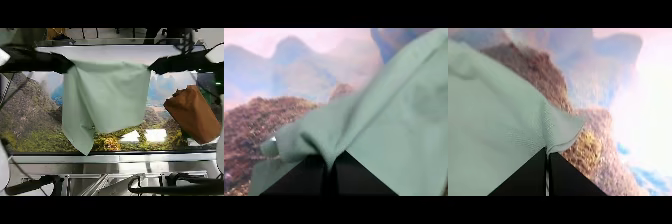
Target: Fold the shirts.
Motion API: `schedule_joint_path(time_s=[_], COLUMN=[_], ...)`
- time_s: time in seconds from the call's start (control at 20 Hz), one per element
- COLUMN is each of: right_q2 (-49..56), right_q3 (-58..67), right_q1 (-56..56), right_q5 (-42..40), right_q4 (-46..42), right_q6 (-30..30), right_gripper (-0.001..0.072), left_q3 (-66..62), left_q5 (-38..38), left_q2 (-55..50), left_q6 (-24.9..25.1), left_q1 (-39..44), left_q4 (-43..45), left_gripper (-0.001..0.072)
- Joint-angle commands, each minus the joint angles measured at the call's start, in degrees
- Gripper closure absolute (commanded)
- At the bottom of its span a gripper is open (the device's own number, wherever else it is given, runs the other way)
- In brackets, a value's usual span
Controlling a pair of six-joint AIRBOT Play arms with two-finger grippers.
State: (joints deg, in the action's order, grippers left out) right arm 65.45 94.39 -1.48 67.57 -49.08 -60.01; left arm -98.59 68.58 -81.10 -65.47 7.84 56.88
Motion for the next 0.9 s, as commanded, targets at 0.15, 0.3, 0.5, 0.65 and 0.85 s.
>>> schedule_joint_path(time_s=[0.15, 0.3, 0.5, 0.65, 0.85], right_q2=[24.0, 26.7, 21.4, 14.1, 8.1], right_q3=[-3.6, -3.5, -1.8, -2.0, -8.6], right_q1=[0.0, 0.0, 1.8, 6.1, 12.8], right_q5=[-4.9, -7.6, -6.0, -1.4, 4.6], right_q4=[-0.2, 0.3, 0.2, -0.3, -1.3], right_q6=[-0.5, -0.5, -0.5, -1.7, -3.3], right_gripper=[0.0694, 0.0692, 0.0269, 0.0277, 0.0278], left_q3=[1.4, -5.7, -17.2, -16.3, 7.0], left_q5=[-1.1, 2.6, 14.0, 21.6, 24.0], left_q2=[-25.2, -30.0, -28.6, -23.5, -12.7], left_q6=[0.6, -4.3, -9.0, -10.3, -9.9], left_q1=[2.2, -0.1, -5.7, -10.8, -18.4], left_q4=[0.1, 0.0, 0.1, 0.2, 0.2], left_gripper=[0.069, 0.0688, 0.0005, 0.0005, 0.0005])
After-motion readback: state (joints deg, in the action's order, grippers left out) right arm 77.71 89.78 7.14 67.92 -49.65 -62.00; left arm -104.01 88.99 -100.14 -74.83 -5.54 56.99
